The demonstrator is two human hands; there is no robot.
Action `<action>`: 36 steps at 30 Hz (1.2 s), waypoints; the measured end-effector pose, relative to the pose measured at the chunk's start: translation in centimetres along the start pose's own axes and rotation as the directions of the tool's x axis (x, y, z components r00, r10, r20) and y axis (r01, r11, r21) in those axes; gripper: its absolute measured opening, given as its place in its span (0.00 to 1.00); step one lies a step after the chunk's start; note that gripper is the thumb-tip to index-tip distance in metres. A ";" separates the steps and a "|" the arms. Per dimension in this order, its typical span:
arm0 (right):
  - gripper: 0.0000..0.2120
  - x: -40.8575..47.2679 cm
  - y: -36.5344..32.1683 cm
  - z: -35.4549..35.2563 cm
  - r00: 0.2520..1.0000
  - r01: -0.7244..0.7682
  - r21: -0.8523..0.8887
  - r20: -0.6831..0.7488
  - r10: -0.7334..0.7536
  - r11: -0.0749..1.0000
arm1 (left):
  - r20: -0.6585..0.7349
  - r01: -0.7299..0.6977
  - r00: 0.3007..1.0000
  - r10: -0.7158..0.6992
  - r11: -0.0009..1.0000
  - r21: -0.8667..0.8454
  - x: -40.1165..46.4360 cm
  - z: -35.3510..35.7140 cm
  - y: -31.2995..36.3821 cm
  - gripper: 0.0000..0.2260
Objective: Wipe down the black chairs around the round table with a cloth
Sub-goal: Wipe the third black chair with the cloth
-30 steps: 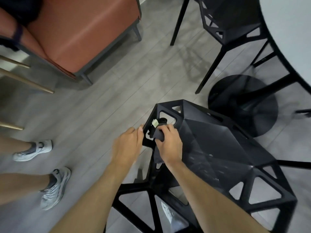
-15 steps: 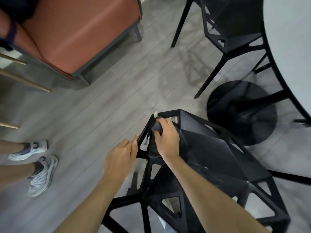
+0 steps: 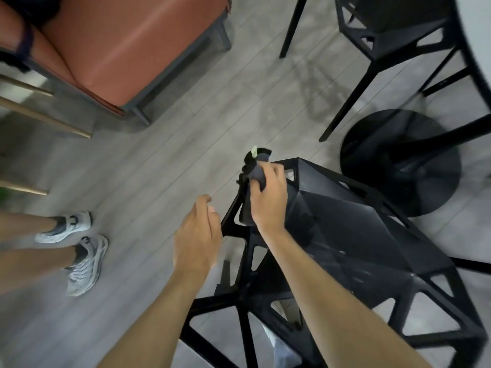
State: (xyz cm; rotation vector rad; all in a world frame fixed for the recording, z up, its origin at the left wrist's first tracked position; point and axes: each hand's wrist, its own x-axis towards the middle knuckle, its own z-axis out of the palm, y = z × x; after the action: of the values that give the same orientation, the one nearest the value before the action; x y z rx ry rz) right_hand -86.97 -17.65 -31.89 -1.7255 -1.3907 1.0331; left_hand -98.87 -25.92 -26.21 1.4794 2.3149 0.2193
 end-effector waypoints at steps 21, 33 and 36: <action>0.15 -0.1 0.9 0.1 0.995 0.092 -0.184 -0.011 -0.096 0.979 | -0.039 -0.022 0.999 0.029 0.987 0.160 -0.1 0.3 0.1 0.15; 0.13 2.2 5.2 -5.9 0.999 0.031 -0.548 0.048 -0.006 0.836 | -0.056 -0.095 0.992 0.110 0.971 0.221 0.1 0.6 -0.2 0.15; 0.15 2.2 3.2 -3.3 0.994 0.104 -0.516 0.090 -0.067 0.850 | -0.037 -0.094 0.994 0.105 0.970 0.223 0.1 0.6 -0.2 0.16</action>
State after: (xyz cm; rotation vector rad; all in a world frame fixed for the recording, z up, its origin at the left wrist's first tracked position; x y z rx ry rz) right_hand -82.37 -16.18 -33.62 -1.9916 -1.9043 0.7044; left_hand -98.82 -25.96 -26.88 1.7169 2.3695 0.0240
